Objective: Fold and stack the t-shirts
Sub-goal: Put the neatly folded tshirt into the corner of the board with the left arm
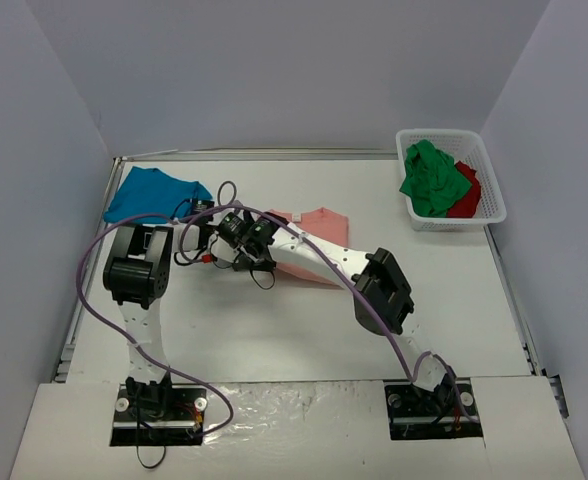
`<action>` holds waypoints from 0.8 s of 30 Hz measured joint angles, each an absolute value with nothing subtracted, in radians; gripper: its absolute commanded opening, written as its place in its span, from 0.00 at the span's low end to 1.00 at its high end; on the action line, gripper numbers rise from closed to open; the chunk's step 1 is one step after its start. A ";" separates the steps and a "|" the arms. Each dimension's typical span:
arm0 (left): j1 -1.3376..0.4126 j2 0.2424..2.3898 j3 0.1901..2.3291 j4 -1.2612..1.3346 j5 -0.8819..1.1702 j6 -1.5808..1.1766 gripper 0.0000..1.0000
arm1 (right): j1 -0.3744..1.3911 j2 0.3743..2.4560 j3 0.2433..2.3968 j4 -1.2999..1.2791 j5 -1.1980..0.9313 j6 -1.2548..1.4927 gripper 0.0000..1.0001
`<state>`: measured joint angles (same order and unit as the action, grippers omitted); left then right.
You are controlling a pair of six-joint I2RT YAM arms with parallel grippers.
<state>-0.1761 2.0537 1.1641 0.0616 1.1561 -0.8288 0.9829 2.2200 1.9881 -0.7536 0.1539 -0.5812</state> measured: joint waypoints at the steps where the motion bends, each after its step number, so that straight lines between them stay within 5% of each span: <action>1: -0.177 2.062 1.174 0.061 1.161 -0.832 0.94 | 0.987 2.220 1.988 -0.755 0.154 -0.581 0.00; 5: -0.191 2.090 1.225 0.059 1.155 -0.831 0.99 | 0.997 2.220 1.990 -0.764 0.154 -0.582 0.00; 14: -0.237 2.134 1.283 0.060 1.145 -0.841 0.28 | 0.994 2.220 1.990 -0.795 0.162 -0.588 0.00; 20: -0.238 2.134 1.284 0.065 1.145 -0.843 0.15 | 0.993 2.220 1.990 -0.797 0.161 -0.588 0.00; 21: -0.238 2.135 1.284 0.064 1.147 -0.845 0.05 | 0.993 2.220 1.990 -0.797 0.161 -0.588 0.19; 24: -0.240 2.146 1.304 0.056 1.151 -0.838 0.03 | 0.990 2.217 1.981 -0.793 0.158 -0.586 1.00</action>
<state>-0.2401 2.1456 1.3037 0.0555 1.1511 -0.8379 0.9897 2.2173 1.9812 -0.7933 0.1581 -0.5861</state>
